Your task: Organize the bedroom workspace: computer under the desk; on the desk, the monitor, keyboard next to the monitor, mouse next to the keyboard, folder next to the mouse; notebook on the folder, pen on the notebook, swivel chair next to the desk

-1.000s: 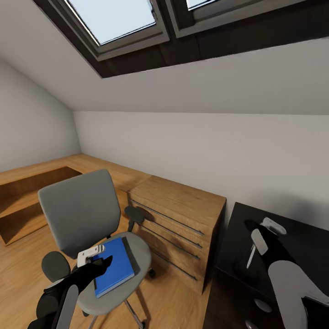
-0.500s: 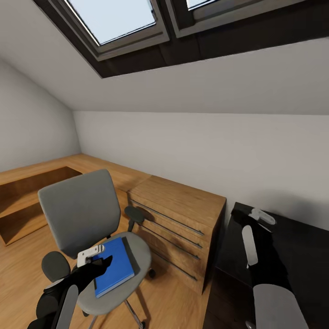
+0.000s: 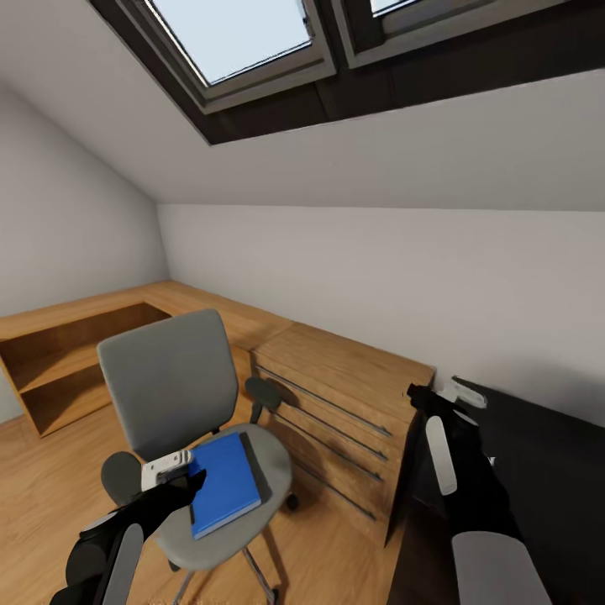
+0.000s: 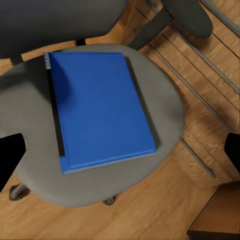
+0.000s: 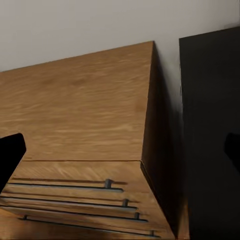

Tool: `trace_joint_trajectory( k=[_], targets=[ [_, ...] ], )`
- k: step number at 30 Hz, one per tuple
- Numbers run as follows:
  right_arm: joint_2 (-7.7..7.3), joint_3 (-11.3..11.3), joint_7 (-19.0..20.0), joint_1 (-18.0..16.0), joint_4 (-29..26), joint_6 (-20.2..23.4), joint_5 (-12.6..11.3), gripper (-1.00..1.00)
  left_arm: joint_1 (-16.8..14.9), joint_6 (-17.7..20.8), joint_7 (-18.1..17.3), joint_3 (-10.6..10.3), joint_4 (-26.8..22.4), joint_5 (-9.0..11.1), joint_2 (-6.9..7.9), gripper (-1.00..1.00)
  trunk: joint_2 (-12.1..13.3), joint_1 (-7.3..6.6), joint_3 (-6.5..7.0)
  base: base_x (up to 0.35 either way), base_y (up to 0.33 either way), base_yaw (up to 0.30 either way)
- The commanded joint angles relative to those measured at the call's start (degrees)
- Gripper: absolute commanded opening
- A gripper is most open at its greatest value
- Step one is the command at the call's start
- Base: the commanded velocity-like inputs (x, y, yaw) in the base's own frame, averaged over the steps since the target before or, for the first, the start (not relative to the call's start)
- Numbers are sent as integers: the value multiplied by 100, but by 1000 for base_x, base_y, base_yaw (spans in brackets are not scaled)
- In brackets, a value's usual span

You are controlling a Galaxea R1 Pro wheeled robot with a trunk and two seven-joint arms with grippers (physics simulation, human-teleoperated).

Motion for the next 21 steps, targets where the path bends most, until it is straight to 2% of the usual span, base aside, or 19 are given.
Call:
trace_joint_trajectory(
  k=[1,8,21],
  targets=[
    [3,6,-49,-2,7,13,-61,100,-6,29,40,5,-5,59,-4,100,-4,0,-7,0,0,265],
    [8,420,-101,1,184,5,-61,100,-6,27,40,12,-5,59,9,100,-4,0,-7,0,0,277],
    [8,564,-105,1,314,2,-61,100,-6,21,40,14,-5,59,11,100,-4,0,-7,0,0,281]
  ],
)
